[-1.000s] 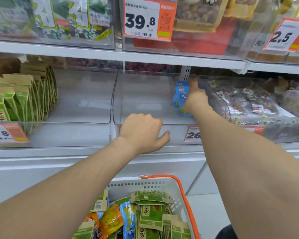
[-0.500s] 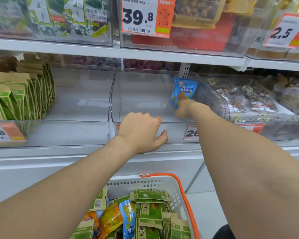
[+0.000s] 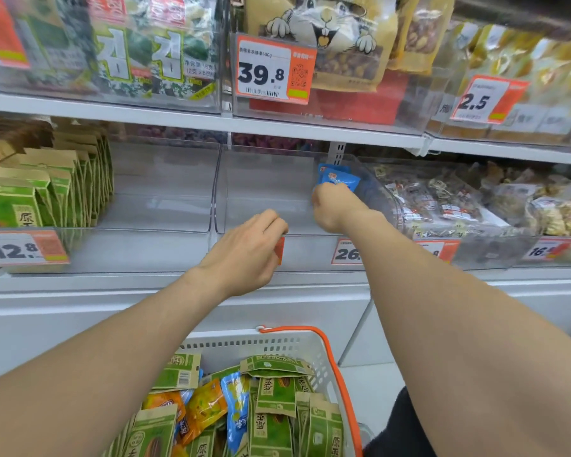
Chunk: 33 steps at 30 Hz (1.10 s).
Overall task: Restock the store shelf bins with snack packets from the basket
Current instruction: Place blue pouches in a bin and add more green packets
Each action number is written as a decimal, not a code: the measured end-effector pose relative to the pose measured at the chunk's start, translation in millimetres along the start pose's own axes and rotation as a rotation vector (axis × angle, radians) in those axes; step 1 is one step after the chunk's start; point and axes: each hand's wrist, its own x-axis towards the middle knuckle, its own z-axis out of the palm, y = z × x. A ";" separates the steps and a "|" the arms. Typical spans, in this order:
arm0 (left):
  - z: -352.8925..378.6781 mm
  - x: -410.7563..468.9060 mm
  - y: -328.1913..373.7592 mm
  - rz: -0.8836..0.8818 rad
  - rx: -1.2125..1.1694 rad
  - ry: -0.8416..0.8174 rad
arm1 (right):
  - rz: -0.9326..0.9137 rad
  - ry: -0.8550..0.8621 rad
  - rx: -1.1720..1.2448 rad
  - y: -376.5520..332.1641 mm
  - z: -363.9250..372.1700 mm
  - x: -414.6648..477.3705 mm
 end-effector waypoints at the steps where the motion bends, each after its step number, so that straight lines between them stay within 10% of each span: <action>1: -5.3 -4.6 1.3 0.046 0.044 0.013 | -0.041 0.060 -0.016 -11.4 -5.6 -10.4; 7: -33.8 -41.9 -1.0 0.136 0.216 -0.086 | -0.302 0.253 -0.107 -106.6 -27.5 -97.8; 12: -32.1 -98.5 9.4 -0.055 0.258 -0.414 | -0.422 0.022 -0.214 -128.0 9.9 -155.4; 29: 26.0 -236.1 49.9 -0.369 -0.006 -0.681 | -0.446 -0.994 -0.128 -148.3 160.2 -247.2; 33: 41.9 -253.7 49.0 -0.387 -0.019 -0.726 | -0.591 -0.891 -0.284 -154.6 180.8 -260.3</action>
